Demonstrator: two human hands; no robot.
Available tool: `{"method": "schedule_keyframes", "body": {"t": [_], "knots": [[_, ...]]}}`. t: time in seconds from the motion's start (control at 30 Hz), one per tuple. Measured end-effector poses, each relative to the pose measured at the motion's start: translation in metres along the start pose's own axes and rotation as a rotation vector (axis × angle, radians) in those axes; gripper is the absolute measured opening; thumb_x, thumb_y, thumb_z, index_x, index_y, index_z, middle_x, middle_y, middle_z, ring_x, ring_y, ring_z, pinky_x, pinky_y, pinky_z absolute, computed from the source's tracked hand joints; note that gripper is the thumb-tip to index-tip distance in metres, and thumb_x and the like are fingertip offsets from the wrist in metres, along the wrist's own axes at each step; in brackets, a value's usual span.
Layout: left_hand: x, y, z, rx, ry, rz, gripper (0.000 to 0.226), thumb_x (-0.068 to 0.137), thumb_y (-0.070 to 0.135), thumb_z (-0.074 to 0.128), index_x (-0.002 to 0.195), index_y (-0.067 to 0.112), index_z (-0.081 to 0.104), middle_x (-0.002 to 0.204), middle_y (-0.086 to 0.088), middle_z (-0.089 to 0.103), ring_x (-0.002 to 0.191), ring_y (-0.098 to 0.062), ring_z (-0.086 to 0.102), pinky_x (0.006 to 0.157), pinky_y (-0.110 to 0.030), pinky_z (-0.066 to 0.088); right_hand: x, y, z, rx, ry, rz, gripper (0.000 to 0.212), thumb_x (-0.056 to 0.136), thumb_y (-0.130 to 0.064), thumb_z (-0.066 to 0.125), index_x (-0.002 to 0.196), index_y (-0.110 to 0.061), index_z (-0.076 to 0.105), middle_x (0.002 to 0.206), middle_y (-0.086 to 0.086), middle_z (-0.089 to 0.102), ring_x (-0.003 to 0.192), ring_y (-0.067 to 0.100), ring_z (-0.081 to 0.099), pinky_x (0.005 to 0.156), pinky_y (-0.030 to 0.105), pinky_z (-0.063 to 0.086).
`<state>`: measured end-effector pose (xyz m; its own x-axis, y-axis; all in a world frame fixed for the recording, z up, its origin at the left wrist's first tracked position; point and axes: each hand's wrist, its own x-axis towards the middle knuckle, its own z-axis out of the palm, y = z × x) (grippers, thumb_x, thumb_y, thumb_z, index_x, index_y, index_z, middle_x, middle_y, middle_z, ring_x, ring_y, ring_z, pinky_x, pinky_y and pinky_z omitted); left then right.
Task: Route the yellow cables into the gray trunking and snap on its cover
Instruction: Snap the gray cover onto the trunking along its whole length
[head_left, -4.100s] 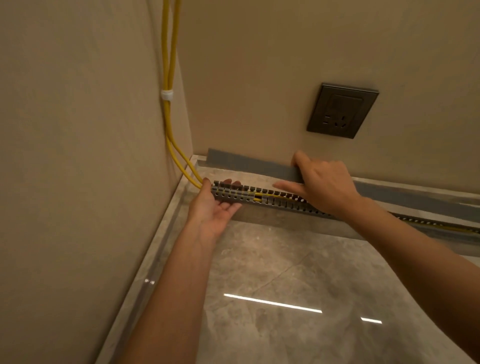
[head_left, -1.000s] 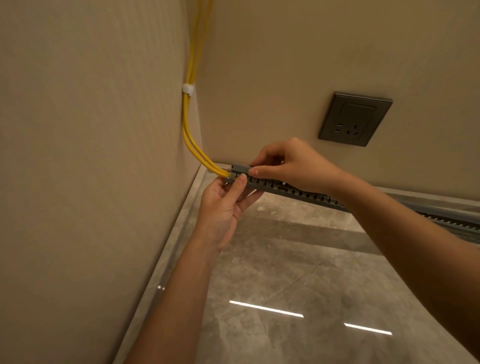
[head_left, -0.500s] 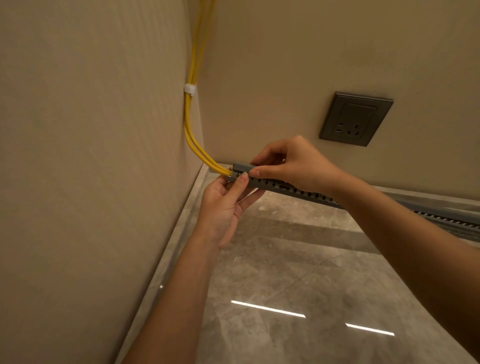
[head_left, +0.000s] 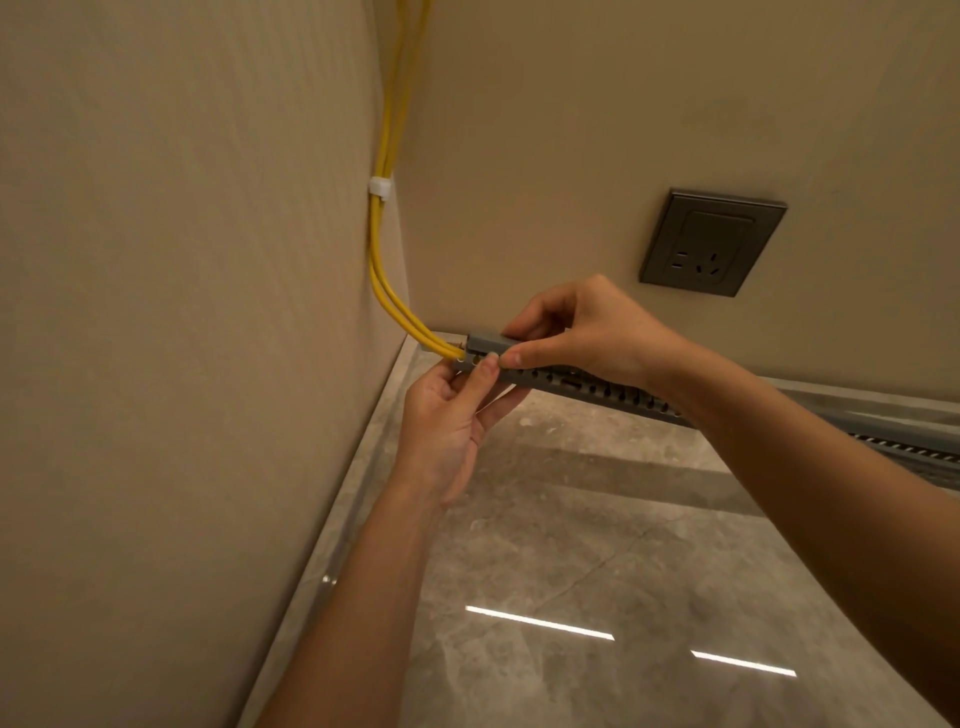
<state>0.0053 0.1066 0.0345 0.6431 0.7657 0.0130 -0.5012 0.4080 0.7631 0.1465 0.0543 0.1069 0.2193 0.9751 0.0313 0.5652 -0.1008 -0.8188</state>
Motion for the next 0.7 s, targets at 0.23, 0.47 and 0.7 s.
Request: {"method": "schedule_keyframes", "body": {"t": [0.23,0.47,0.7], "knots": [[-0.001,-0.005,-0.003,-0.032,0.032,-0.025,0.013,0.092,0.003,0.048,0.096,0.004,0.061,0.092,-0.011,0.071,0.087,-0.018,0.07,0.071,-0.026,0.056,-0.008,0.006,0.01,-0.254,0.088,-0.067,0.021,0.078,-0.035,0.072,0.094,-0.021,0.073,0.082,-0.013,0.068,0.071,-0.003,0.06,0.067,0.016,0.048],[0.0,-0.007,-0.003,-0.058,0.047,-0.026,0.013,0.086,0.008,0.054,0.097,0.005,0.061,0.093,-0.012,0.068,0.085,-0.017,0.068,0.067,-0.025,0.056,-0.038,0.021,0.022,-0.669,0.24,-0.321,0.041,0.087,-0.041,0.058,0.123,-0.022,0.061,0.108,-0.002,0.068,0.092,0.016,0.063,0.069,0.031,0.053],[-0.003,-0.01,-0.004,-0.068,0.034,-0.038,0.018,0.084,0.009,0.055,0.1,0.002,0.059,0.101,-0.015,0.066,0.092,-0.02,0.067,0.074,-0.029,0.056,-0.024,0.014,0.009,-0.289,0.12,-0.044,0.027,0.083,-0.027,0.068,0.11,-0.027,0.069,0.098,-0.008,0.072,0.076,-0.009,0.06,0.066,0.003,0.043]]}}
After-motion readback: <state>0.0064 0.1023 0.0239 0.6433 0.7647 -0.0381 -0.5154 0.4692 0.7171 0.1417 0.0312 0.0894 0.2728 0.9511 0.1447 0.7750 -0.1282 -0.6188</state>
